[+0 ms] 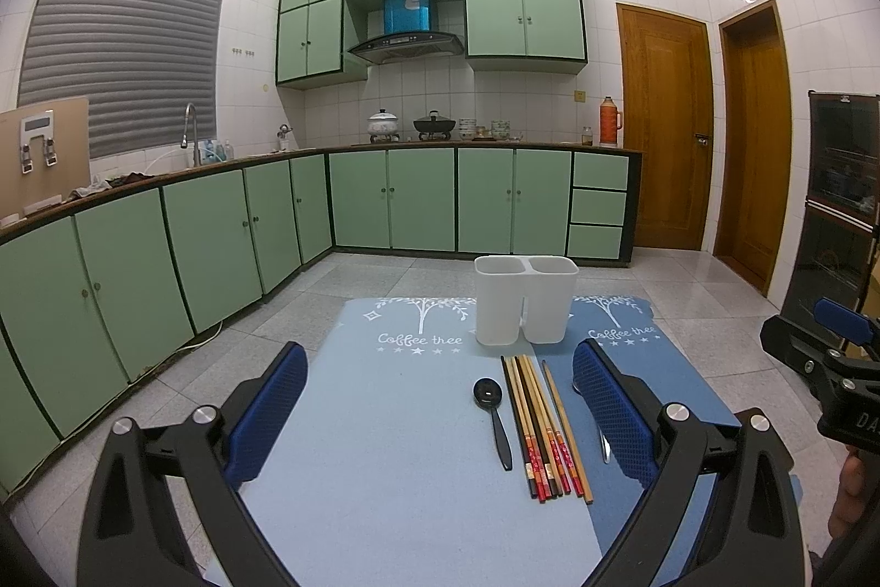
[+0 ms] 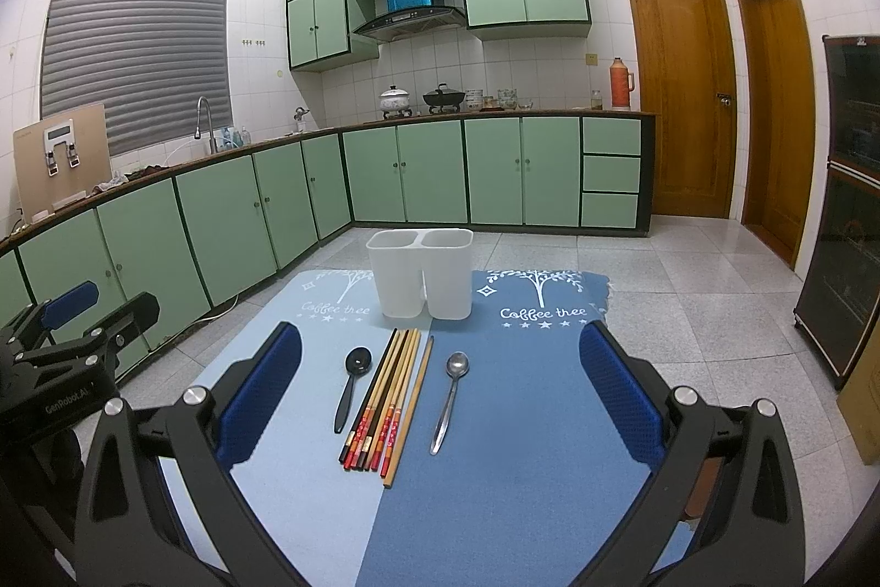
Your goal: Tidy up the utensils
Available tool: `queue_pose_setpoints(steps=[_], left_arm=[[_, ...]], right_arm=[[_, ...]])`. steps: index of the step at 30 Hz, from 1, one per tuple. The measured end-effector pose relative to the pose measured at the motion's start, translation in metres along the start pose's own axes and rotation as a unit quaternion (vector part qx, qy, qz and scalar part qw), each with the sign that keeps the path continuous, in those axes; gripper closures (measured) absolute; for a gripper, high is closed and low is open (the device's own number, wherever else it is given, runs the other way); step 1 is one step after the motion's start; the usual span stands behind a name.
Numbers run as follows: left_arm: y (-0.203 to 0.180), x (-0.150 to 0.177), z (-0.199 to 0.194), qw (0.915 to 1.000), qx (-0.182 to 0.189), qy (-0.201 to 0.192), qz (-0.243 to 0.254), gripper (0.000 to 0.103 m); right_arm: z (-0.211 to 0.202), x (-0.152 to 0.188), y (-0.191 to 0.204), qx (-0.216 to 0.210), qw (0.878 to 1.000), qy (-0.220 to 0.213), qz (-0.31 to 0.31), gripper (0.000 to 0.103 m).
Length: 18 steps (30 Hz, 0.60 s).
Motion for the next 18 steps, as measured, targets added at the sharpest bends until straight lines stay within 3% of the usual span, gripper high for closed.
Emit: queue_pose_setpoints(steps=[18], left_arm=[[0.0028,-0.0014,-0.0005,1.0000,-0.002,0.001,0.000,0.008]], right_arm=[[0.0015,-0.0006,-0.0004,0.000,1.000,0.001,0.001,0.005]])
Point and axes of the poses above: each gripper's, at about its wrist camera, not at the fingertips, and z roughly the way its jaws point, y to its left, x to its underside, the point moved 7 cm from there along z, roughly the way its jaws point, and after that the axes turned 5 degrees about -z, right-handed, at the moved point
